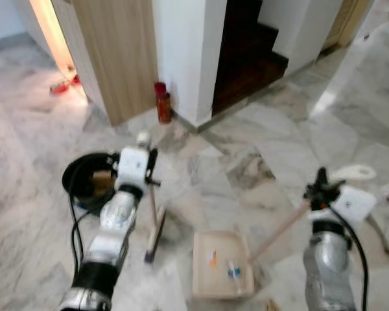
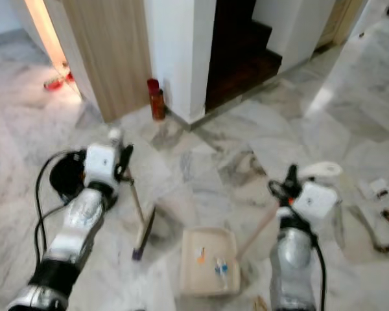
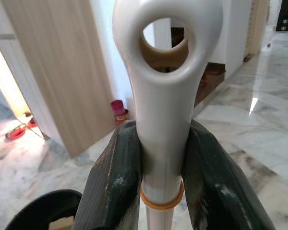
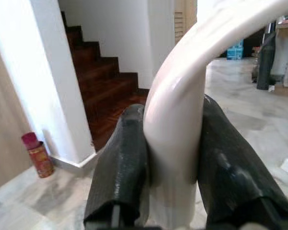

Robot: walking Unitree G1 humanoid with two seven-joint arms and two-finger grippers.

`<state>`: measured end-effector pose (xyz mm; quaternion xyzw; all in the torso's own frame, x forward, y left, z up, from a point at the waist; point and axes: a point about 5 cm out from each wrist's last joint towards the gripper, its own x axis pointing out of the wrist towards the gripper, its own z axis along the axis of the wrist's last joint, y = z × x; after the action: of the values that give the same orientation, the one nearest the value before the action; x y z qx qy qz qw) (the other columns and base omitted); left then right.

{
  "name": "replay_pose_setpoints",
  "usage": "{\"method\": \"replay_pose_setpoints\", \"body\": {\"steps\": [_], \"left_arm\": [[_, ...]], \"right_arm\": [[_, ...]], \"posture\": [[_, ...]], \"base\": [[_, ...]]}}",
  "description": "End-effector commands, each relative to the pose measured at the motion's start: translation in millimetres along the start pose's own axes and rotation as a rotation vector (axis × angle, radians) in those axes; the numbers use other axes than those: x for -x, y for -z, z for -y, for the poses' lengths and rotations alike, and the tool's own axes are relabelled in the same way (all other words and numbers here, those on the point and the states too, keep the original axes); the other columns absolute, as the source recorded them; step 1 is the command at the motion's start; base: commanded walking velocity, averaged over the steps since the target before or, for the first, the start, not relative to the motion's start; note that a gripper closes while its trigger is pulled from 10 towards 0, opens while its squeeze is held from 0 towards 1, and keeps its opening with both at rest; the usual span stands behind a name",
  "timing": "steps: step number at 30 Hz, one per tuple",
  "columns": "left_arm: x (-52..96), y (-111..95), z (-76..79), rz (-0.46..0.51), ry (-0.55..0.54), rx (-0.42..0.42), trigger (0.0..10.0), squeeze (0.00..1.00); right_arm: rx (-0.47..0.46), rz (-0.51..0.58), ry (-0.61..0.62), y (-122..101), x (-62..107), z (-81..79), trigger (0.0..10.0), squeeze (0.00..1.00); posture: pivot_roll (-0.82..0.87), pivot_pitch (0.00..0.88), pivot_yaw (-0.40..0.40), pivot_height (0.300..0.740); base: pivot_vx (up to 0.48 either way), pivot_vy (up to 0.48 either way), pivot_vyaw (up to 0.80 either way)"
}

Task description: Sweep floor

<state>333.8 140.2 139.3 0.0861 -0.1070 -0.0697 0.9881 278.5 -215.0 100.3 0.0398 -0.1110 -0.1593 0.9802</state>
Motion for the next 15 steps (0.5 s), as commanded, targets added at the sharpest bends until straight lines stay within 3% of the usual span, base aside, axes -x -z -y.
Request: {"method": "replay_pose_setpoints", "body": {"steps": [1,15], "left_arm": [[-4.6,-13.2,0.3,0.057,0.005,-0.019,10.0,0.00],[-3.7,-13.3,0.6,0.055,0.009,-0.015,10.0,0.00]], "right_arm": [[-0.022,0.056,0.014,-11.3,-4.8,2.7,10.0,0.00],[-0.024,0.053,0.014,-10.8,-4.3,2.3,10.0,0.00]], "posture": [[0.11,0.083,-0.010,0.740],[0.12,0.084,-0.009,0.740]], "base": [[0.000,0.319,0.00],[0.000,0.319,0.00]]}}
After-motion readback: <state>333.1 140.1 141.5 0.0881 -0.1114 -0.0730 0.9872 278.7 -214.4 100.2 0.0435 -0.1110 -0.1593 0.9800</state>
